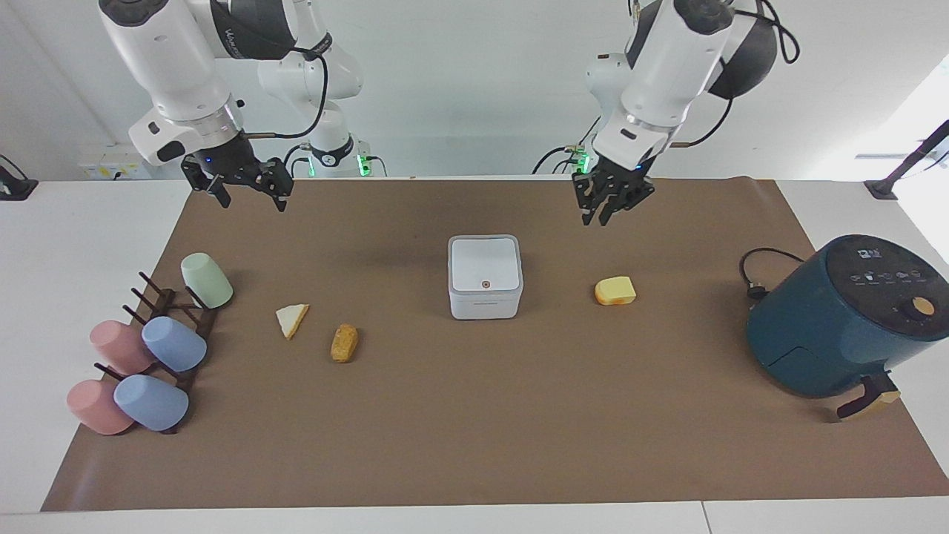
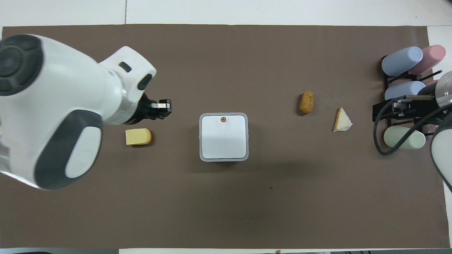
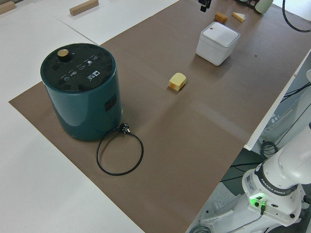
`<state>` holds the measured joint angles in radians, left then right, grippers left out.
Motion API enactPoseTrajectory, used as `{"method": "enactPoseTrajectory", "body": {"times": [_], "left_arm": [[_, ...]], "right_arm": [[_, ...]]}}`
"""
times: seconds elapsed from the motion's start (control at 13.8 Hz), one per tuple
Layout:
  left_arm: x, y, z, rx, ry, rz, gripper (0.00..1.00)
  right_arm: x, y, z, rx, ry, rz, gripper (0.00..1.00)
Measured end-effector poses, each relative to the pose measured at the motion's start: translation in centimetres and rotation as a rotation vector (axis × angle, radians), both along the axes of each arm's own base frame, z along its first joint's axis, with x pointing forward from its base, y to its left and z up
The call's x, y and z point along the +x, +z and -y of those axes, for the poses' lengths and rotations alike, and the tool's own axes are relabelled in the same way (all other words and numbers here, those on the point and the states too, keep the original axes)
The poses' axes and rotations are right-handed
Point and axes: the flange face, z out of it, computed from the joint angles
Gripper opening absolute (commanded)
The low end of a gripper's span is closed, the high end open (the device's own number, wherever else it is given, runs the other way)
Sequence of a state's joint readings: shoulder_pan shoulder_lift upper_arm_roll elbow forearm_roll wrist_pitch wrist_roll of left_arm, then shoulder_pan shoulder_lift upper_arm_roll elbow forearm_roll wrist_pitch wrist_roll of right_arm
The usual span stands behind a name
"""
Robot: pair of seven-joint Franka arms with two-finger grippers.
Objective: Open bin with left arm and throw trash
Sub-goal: 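Grasp the bin lid with the left gripper while the right gripper reaches the wedge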
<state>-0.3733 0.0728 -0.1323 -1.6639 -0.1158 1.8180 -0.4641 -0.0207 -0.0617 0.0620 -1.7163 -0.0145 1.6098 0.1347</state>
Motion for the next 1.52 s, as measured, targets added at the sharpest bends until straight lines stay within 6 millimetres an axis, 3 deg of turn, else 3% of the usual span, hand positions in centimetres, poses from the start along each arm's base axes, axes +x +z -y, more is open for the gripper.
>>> {"method": "enactPoseTrajectory", "body": {"times": [0.22, 0.44, 0.73, 0.94, 1.52], "left_arm": [[0.5, -5.2, 7.8, -0.020, 0.013, -0.015, 0.00], [0.6, -9.2, 12.0, -0.036, 0.004, -0.011, 0.00], [1.3, -10.9, 12.1, -0.015, 0.002, -0.002, 0.00], [1.4, -12.4, 12.6, 0.012, -0.015, -0.001, 0.00], [0.9, -13.9, 13.5, 0.026, -0.034, -0.003, 0.00]], "right_arm": [[0.6, -2.1, 0.1, 0.002, -0.015, 0.061, 1.00], [1.3, -6.3, 0.3, 0.004, -0.172, 0.084, 1.00], [3.4, -14.0, 0.4, 0.009, -0.384, 0.082, 1.00], [3.6, -19.4, 0.4, 0.015, -0.548, 0.091, 1.00], [1.5, -27.8, 0.9, -0.016, -0.697, 0.001, 1.00]]}}
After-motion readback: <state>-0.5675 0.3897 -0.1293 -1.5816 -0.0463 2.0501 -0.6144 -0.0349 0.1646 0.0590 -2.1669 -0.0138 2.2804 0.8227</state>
